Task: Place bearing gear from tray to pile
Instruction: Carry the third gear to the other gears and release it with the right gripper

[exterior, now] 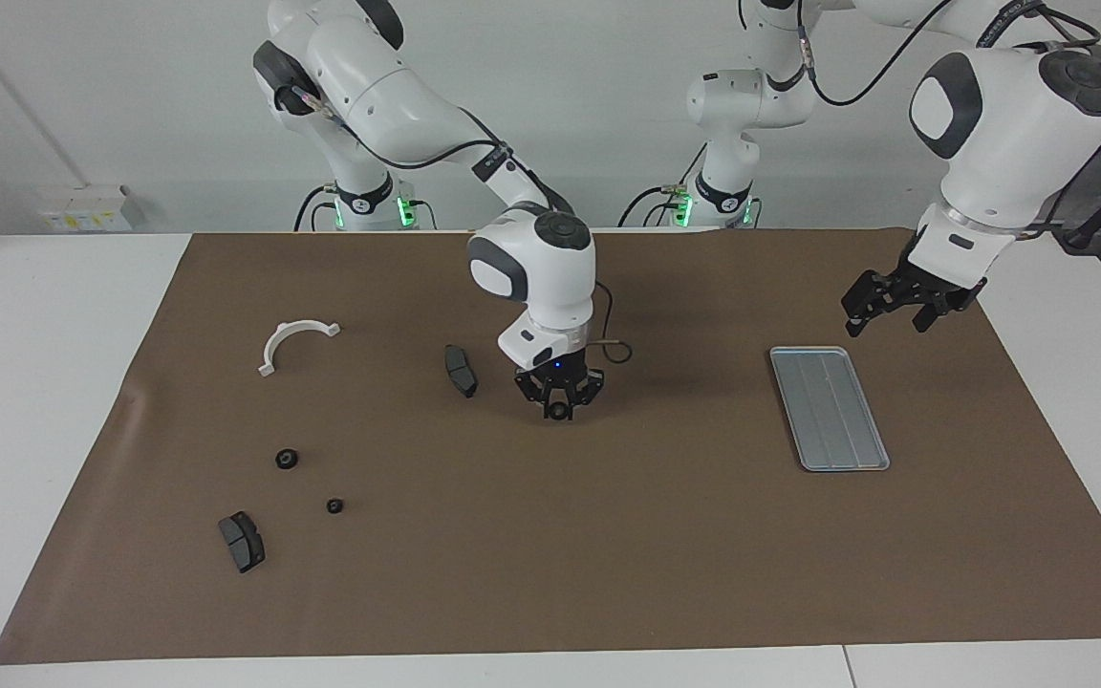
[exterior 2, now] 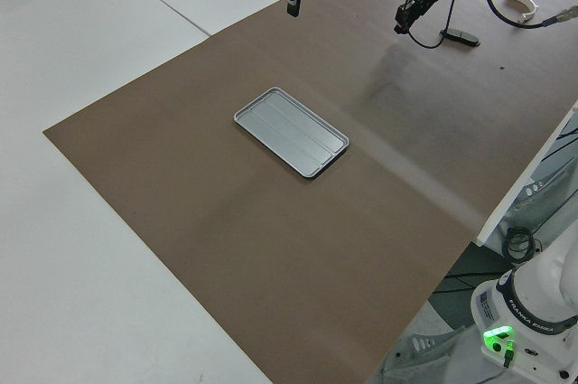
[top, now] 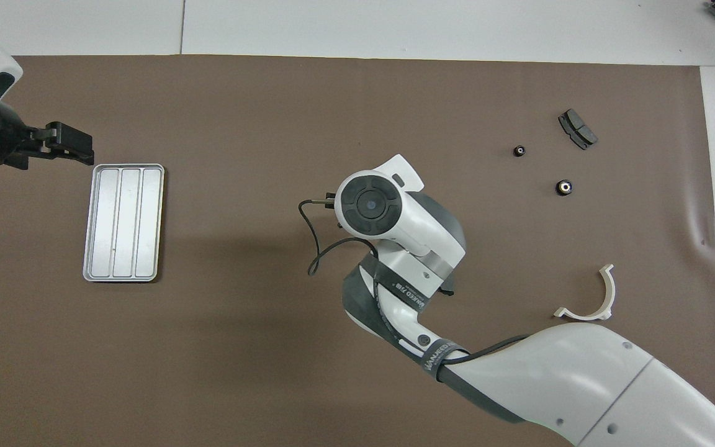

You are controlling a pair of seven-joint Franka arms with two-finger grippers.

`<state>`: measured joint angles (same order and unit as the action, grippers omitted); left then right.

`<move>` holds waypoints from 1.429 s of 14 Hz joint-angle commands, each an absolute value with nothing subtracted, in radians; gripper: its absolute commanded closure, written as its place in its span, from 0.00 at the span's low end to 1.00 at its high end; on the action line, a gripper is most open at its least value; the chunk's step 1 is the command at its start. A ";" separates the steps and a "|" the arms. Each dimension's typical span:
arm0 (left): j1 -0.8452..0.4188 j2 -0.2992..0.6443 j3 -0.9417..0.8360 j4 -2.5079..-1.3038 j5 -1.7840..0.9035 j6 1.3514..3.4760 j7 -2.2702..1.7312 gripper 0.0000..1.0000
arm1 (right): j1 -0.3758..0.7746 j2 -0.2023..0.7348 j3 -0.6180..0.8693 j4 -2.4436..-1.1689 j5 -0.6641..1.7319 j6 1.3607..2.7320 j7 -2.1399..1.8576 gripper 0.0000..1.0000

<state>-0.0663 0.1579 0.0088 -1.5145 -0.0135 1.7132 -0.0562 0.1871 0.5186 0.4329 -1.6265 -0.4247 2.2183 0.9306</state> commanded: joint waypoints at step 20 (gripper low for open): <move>-0.058 0.144 0.008 -1.534 -0.018 1.730 -0.044 0.00 | 0.176 0.189 -0.067 -2.215 -0.026 2.534 0.067 0.59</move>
